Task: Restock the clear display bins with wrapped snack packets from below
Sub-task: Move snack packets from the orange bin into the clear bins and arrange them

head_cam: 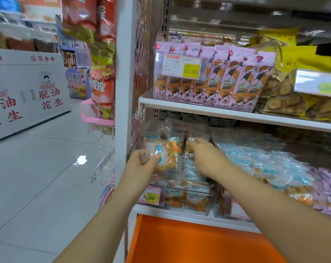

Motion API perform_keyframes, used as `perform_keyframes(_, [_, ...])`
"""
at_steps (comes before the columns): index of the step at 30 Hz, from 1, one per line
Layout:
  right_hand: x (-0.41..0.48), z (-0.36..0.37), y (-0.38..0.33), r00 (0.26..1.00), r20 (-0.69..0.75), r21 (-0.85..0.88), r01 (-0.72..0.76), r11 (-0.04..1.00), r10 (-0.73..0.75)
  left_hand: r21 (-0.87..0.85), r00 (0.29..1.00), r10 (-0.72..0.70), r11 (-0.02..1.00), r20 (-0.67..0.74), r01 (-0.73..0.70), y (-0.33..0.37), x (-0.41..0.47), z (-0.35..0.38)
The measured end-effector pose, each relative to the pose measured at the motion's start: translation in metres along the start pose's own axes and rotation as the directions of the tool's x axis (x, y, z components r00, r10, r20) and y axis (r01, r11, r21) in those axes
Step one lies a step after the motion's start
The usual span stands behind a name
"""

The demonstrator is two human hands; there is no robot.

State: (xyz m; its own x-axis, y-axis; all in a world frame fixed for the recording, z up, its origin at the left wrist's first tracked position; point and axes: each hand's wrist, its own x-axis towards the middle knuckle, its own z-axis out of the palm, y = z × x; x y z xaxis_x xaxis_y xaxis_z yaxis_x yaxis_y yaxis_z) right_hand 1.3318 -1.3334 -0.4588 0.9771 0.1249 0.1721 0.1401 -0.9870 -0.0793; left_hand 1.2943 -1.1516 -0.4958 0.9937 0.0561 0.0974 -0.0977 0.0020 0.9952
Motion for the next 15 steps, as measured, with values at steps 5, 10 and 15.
perform_keyframes(5, [-0.053, -0.033, 0.02, 0.992, -0.108, 0.571, 0.12, 0.812, -0.07, 0.331, 0.969, 0.175, 0.916, 0.175, -0.225, 0.012, -0.018, 0.012])
perform_keyframes(10, [-0.1, -0.037, 0.064, 0.991, 0.023, 0.674, 0.08, 0.734, -0.128, 0.262, 0.905, 0.233, 0.905, 0.356, -0.335, 0.029, -0.037, 0.068])
perform_keyframes(15, [-0.135, -0.025, 0.118, 0.996, 0.021, 0.865, -0.06, 0.498, 0.083, 0.199, 0.951, 0.227, 0.942, 0.211, -0.27, 0.032, -0.051, 0.138])
